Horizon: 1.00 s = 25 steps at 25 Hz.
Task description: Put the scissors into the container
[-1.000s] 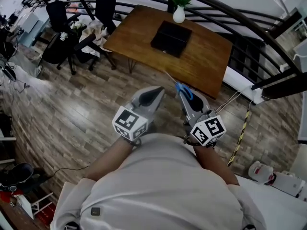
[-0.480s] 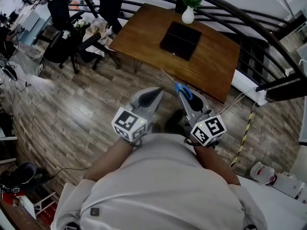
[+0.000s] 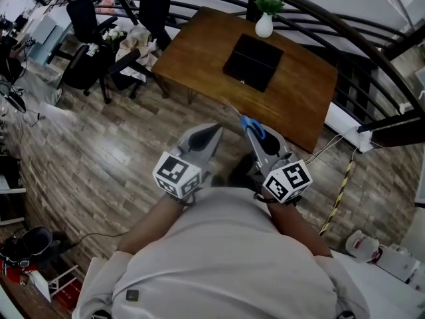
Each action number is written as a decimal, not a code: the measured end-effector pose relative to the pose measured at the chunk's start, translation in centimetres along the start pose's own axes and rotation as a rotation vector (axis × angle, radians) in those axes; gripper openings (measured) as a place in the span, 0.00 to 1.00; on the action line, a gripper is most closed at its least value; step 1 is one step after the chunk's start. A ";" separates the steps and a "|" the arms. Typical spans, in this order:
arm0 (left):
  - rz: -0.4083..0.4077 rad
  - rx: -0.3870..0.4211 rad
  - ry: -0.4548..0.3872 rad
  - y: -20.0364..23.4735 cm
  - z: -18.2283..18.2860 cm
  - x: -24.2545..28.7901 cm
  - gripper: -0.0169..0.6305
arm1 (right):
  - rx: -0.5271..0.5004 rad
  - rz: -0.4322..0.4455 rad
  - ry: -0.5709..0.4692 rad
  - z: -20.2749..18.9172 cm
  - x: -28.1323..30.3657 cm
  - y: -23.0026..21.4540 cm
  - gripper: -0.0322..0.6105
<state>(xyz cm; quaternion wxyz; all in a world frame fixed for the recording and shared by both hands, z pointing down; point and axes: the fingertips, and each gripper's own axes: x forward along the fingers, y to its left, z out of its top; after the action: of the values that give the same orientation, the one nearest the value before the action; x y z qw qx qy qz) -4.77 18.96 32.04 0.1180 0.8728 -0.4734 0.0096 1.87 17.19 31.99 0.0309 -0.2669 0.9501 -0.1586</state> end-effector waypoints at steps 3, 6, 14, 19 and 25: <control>-0.006 0.005 0.005 1.1 0.2 2.0 0.03 | 0.004 -0.004 0.003 0.2 1.2 -2.2 0.14; -0.004 0.000 0.010 2.4 0.5 4.0 0.03 | 0.007 -0.006 0.002 1.0 2.5 -4.3 0.14; -0.024 0.008 -0.005 4.8 2.4 11.7 0.03 | -0.008 -0.009 0.001 3.8 4.8 -11.2 0.14; -0.050 0.018 -0.028 5.2 4.4 17.4 0.03 | -0.021 -0.029 -0.008 6.8 5.0 -16.1 0.14; -0.074 0.001 -0.042 5.4 4.7 22.3 0.03 | -0.023 -0.058 -0.002 7.8 4.6 -20.7 0.14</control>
<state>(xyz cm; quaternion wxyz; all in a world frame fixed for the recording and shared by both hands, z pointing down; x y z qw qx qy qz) 2.65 -3.29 31.37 0.1078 0.8899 -0.4430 -0.0128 9.32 -4.11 31.30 0.0240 -0.2948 0.9437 -0.1482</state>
